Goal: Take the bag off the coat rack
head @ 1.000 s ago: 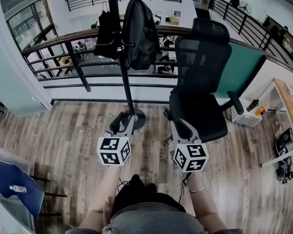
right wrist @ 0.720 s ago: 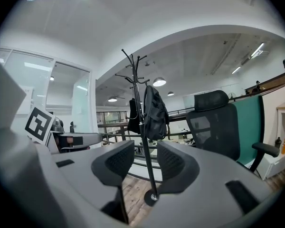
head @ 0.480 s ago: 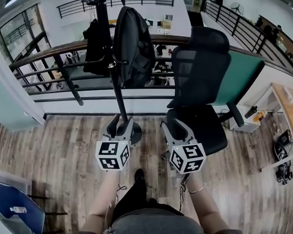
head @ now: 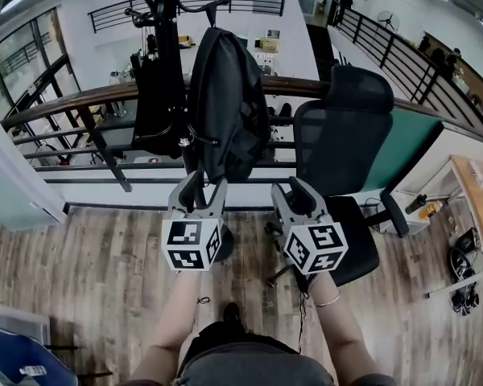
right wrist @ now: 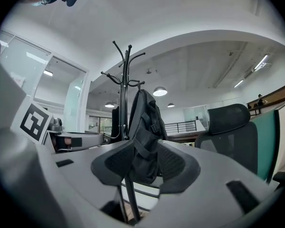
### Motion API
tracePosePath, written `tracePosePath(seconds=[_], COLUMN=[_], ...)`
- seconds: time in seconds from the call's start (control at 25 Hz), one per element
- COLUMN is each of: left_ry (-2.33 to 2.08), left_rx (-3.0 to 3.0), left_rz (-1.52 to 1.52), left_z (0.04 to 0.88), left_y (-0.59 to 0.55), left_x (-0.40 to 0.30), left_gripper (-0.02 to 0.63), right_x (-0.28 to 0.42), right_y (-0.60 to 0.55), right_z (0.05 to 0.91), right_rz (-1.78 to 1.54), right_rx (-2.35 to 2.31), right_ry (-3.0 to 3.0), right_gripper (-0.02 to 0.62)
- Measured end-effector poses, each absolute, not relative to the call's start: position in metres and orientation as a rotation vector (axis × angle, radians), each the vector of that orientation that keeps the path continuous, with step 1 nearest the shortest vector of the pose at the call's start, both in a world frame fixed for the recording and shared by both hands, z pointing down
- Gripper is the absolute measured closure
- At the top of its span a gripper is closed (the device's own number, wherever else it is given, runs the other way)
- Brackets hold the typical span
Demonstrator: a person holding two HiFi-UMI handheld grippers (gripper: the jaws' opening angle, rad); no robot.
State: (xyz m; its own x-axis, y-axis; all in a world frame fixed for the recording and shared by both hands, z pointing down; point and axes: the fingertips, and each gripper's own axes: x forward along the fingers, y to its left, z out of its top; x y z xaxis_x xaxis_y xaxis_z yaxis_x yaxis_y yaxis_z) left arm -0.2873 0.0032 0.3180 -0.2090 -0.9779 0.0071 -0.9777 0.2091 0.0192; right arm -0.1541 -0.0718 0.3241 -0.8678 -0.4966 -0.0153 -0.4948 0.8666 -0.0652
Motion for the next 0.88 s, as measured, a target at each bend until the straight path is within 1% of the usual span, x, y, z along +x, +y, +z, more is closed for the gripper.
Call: tracePosePath(seconds=[0.32, 0.44, 0.6, 0.88], left_ry=[-2.468, -2.488, -2.517, -2.584], left_rx=[1.994, 2.009, 2.007, 1.901], left_rz=[-0.045, -0.016, 0.032, 0.052], left_z=[0.29, 0.285, 0.275, 0.277], left_y=[-0.037, -0.049, -0.063, -0.088], left_x=[-0.322, -0.324, -0.323, -0.322], left_gripper=[0.382, 0.379, 0.353, 0.351], right_x=[-0.195, -0.204, -0.217, -0.239], right_y=[-0.114, -0.127, -0.141, -0.169], right_z=[0.286, 0.28, 0.267, 0.265], right_rz=[-0.001, 0.028, 0.068, 0.09], right_rx=[-0.785, -0.761, -0.684, -0.513], right_ry=[2.967, 2.969, 2.98, 3.022], right_gripper=[0.449, 0.448, 0.441, 0.433])
